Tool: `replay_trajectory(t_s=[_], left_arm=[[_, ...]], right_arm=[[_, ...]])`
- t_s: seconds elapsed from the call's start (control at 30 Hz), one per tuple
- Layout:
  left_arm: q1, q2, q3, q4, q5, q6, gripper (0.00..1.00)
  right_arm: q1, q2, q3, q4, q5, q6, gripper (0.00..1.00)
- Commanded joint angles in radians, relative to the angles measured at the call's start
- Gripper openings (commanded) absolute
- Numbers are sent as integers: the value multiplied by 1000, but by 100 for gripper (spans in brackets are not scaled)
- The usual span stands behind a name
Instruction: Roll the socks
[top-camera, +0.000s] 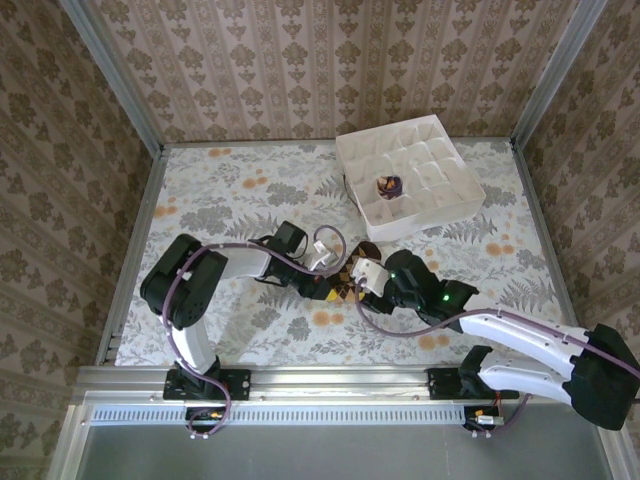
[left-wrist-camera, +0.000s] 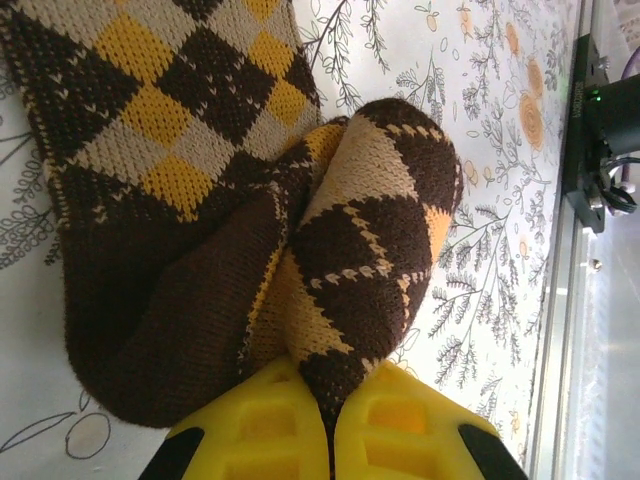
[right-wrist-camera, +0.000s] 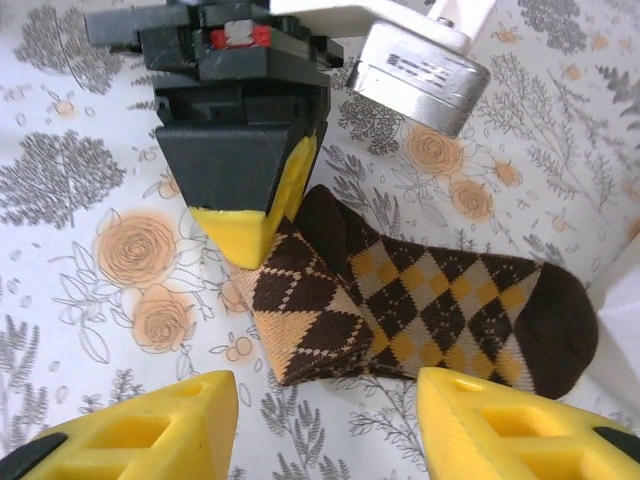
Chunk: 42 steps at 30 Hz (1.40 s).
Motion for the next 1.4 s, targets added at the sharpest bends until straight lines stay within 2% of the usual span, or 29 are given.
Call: replay_trajectory(t_s=[0.0, 0.07, 0.13, 0.57, 1.0, 1.07, 1.13, 1.27, 1.3, 1.37], left_arm=[[6, 39, 0, -141, 11, -35, 0], [10, 46, 9, -159, 14, -38, 0], [15, 53, 16, -176, 20, -37, 0], [35, 72, 24, -189, 59, -49, 0], [58, 96, 33, -195, 106, -75, 0], [62, 90, 29, -195, 108, -79, 0], [67, 77, 19, -185, 105, -83, 0], [75, 33, -22, -134, 58, -87, 0], [75, 15, -39, -116, 24, -83, 3], [77, -24, -77, -60, -30, -83, 14]], right_arm=[[73, 73, 4, 50, 166, -146, 56], [130, 139, 2, 100, 267, -223, 57], [147, 183, 10, 129, 298, -264, 57], [151, 373, 96, 136, 244, -388, 63], [157, 529, 138, 88, 206, -389, 60], [157, 544, 145, 86, 212, -383, 55], [157, 558, 150, 84, 231, -375, 45], [157, 567, 171, 45, 240, -357, 9], [157, 563, 176, 33, 232, -353, 3], [152, 556, 178, 10, 206, -341, 0]])
